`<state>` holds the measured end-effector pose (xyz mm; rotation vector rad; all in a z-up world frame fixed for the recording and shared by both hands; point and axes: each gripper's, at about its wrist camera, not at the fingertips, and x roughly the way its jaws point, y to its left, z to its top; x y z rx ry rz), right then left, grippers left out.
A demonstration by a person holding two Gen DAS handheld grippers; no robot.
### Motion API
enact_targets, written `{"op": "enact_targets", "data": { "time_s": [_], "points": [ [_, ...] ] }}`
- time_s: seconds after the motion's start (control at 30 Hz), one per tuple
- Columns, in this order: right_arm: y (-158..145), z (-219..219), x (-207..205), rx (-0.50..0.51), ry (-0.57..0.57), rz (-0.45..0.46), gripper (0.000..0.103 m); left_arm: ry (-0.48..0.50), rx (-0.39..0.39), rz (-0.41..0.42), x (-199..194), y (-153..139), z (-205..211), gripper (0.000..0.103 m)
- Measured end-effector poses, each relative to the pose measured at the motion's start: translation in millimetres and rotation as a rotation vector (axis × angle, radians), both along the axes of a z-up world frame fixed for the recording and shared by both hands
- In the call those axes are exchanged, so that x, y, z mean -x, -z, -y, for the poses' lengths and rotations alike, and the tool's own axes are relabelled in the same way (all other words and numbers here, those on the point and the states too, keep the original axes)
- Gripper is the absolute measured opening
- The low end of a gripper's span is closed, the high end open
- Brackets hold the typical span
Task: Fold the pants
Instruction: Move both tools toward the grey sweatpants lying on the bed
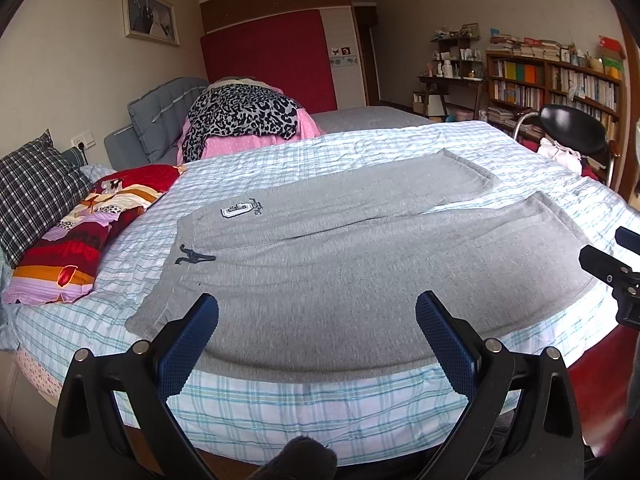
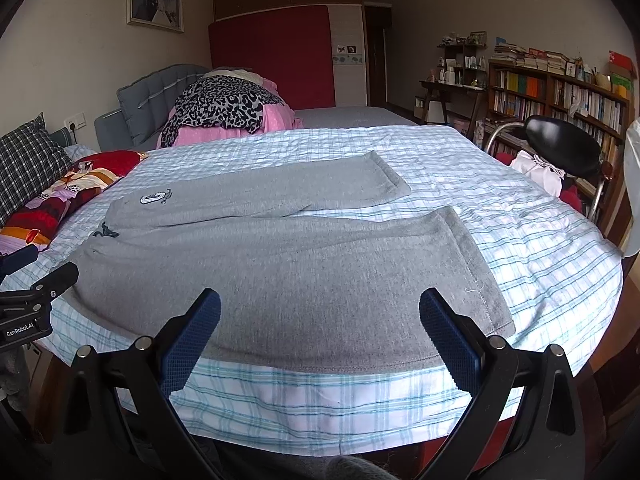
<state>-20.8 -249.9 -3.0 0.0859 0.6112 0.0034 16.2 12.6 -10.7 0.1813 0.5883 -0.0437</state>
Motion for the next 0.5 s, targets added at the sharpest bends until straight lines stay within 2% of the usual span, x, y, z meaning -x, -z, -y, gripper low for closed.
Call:
{"op": "enact_targets", "data": {
  "time_s": [0.27, 0.5],
  "points": [
    [21, 15, -29, -0.057, 0.026, -0.092, 0.101, -0.129, 0.054, -0.137, -48, 31, -35, 0.098],
    [34, 8, -46, -0.041, 0.015, -0.135, 0.101, -0.162, 0.074, -0.195, -69, 48, -49, 0.098]
  ]
}}
